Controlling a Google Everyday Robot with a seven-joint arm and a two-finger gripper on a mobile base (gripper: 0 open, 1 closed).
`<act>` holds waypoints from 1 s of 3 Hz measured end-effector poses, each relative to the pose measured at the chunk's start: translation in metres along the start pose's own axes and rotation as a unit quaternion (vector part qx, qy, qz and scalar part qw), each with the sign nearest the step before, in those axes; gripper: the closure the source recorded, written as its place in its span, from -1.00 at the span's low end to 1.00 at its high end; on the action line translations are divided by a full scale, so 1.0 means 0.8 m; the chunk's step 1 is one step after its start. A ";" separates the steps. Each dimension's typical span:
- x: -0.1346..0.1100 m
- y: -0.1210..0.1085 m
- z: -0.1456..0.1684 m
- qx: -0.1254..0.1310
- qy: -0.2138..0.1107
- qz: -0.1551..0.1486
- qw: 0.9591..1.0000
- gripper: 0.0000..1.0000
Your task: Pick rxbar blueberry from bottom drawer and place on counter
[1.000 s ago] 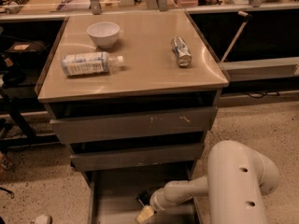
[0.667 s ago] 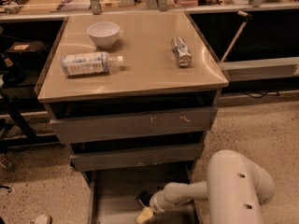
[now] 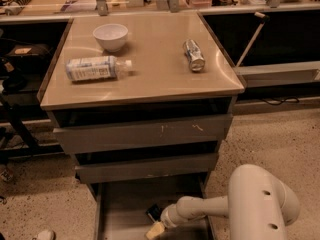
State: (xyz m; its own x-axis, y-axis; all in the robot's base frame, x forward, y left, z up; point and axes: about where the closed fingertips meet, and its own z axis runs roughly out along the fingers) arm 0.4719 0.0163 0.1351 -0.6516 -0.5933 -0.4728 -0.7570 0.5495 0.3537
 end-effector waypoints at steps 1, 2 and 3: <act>-0.005 0.001 0.029 -0.015 -0.021 -0.011 1.000 -1.00; -0.003 0.000 0.030 -0.016 -0.024 -0.012 1.000 -1.00; -0.003 0.000 0.030 -0.016 -0.024 -0.012 1.000 -0.64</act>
Offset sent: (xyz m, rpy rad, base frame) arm 0.0059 0.0182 -0.0067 0.0542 -0.0178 0.0160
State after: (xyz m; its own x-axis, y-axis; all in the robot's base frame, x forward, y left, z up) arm 0.4750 0.0318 0.1167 -0.6304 -0.5775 -0.5187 -0.7742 0.5160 0.3664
